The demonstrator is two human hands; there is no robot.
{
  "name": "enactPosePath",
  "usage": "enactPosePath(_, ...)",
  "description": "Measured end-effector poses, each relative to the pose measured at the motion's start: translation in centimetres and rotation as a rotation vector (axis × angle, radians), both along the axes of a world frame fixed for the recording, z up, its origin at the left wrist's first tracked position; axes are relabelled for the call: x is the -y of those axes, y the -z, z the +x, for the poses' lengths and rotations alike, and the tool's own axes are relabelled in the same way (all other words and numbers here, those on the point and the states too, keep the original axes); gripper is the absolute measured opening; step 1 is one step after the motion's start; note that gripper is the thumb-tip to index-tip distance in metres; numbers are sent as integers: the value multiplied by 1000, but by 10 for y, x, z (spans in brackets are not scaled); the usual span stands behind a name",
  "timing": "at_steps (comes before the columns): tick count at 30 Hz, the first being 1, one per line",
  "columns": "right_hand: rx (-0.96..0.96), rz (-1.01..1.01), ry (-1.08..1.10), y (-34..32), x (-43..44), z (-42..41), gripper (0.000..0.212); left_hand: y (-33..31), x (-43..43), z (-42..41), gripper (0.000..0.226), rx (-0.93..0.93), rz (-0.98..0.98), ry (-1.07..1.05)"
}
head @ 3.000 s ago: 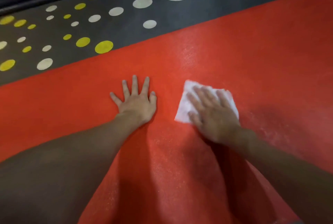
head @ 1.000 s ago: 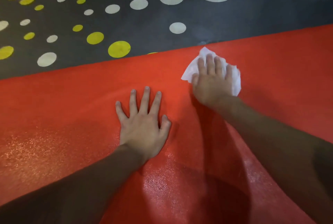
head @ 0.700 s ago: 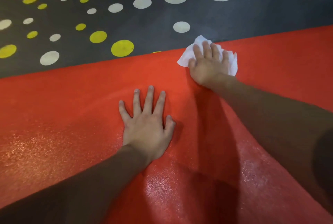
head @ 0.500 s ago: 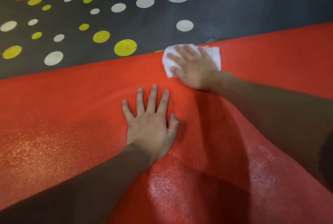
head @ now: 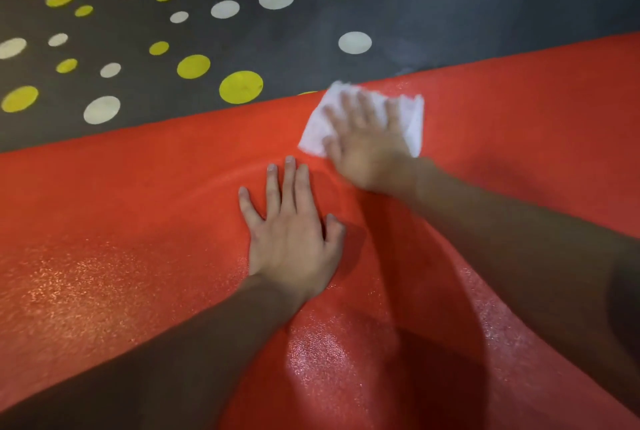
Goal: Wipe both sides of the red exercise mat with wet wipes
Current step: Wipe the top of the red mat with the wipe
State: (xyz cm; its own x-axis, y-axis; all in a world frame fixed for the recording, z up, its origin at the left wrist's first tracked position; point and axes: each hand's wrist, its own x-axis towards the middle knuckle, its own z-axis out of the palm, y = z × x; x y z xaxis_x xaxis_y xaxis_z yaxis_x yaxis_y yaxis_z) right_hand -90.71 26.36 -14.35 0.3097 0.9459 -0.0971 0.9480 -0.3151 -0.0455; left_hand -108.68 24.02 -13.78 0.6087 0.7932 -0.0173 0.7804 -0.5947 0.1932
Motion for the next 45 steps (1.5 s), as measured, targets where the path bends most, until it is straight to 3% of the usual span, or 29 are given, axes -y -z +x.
enactPosePath(3,-55,25,-253,0,28,-9,67,0,1,-1,85,10,-16,-7)
enactPosePath(8,-19,-44,133,-7,28,-6,59,0,-1,-2,87,23,-27,18)
enactPosePath(11,-90,-44,-134,-11,58,-56,68,-1,-2,-7,85,89,-58,43)
enactPosePath(13,-88,-31,-192,-13,73,-41,72,1,-3,-7,81,137,-63,36)
enactPosePath(17,-78,-95,277,-15,76,-20,61,2,-4,-8,78,172,-61,33)
enactPosePath(18,-89,-94,259,-14,76,-37,62,3,-4,-8,77,182,-58,22)
enactPosePath(22,-96,-34,-165,-9,113,-68,67,4,-4,-9,75,233,-64,15)
enactPosePath(23,-77,-20,-144,-9,117,-50,65,5,-4,-9,76,243,-53,10)
enactPosePath(27,54,-97,281,-8,120,-20,75,6,-4,-9,76,280,-44,6)
enactPosePath(32,-80,-1,-146,-7,146,-79,68,1,-3,-10,72,272,-66,-16)
enactPosePath(35,-4,-47,86,-14,137,-40,62,-10,-12,-11,54,286,-276,8)
enactPosePath(37,-7,-86,201,-11,138,-53,63,-28,-17,-16,60,164,-384,61)
enactPosePath(41,-60,-45,-207,-8,170,-84,70,-56,8,-43,119,-412,-431,343)
enactPosePath(43,-86,-13,-133,-13,165,-65,72,-59,31,-54,136,-574,-435,391)
enactPosePath(45,-85,-50,50,-13,160,-74,72,-56,42,-53,140,-580,-421,361)
